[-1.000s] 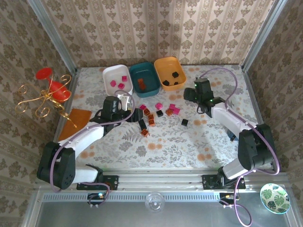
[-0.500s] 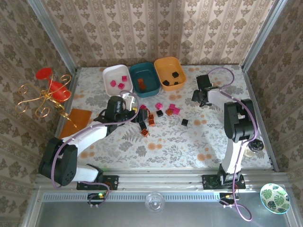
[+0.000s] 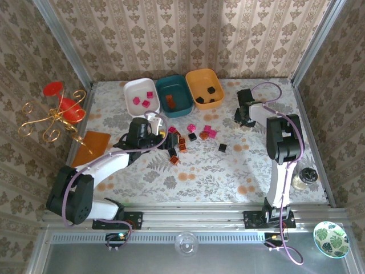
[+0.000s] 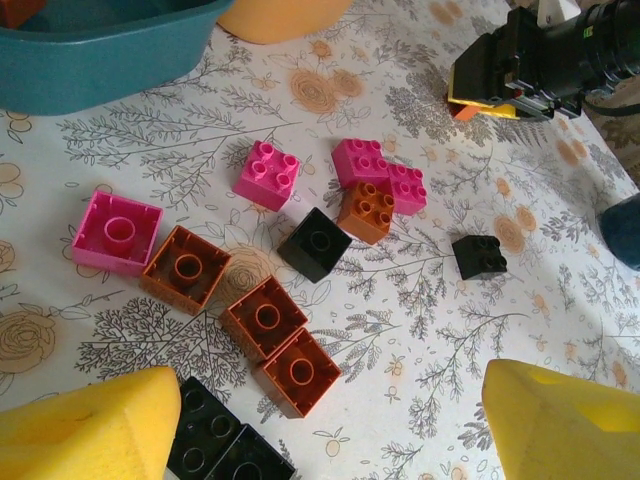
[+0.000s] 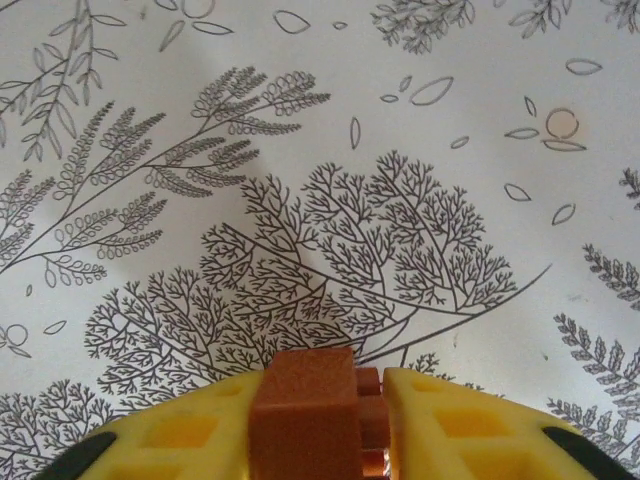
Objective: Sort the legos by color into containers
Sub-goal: Pick up the lego from the middle-right of the table, then place the lego in the container.
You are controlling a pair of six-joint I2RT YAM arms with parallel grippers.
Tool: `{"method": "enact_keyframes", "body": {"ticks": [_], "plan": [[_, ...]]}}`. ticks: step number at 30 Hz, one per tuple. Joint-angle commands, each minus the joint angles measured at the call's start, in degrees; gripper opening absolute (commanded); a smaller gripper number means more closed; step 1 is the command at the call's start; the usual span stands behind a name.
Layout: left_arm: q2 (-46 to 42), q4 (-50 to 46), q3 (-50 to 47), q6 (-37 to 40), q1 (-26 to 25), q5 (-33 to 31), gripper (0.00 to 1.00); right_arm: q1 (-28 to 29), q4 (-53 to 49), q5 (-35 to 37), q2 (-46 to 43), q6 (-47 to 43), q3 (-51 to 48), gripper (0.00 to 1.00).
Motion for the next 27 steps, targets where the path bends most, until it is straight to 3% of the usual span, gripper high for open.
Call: {"method": "enact_keyframes", "body": {"ticks": [1, 7, 12, 18, 27], "plan": [[-0.7, 0.8, -0.9, -0.4, 0.7, 0.9, 0.8, -0.1, -0.1, -1.0, -0.7, 0.2, -0.7, 0.29], [-3.5, 2.7, -4.0, -1.8, 4.9, -1.1, 0.8, 2.2, 6.0, -5.8, -9.9, -2.6, -6.3, 0.23], [-4.9, 4.7, -6.7, -3.3, 8.4, -3.3, 0.8, 11.1, 13.6, -13.6, -13.2, -2.6, -6.3, 0.25], [-5.8, 5.8, -8.5, -2.8, 8.9, -7.2, 0.8, 19.7, 17.7, -13.8, -4.2, -2.4, 6.3, 0.25], [-4.3, 7.6, -9.2, -3.0, 8.9, -7.6, 0.8, 21.7, 16.1, -13.0, 17.3, 0.5, 34.0, 0.31]]}}
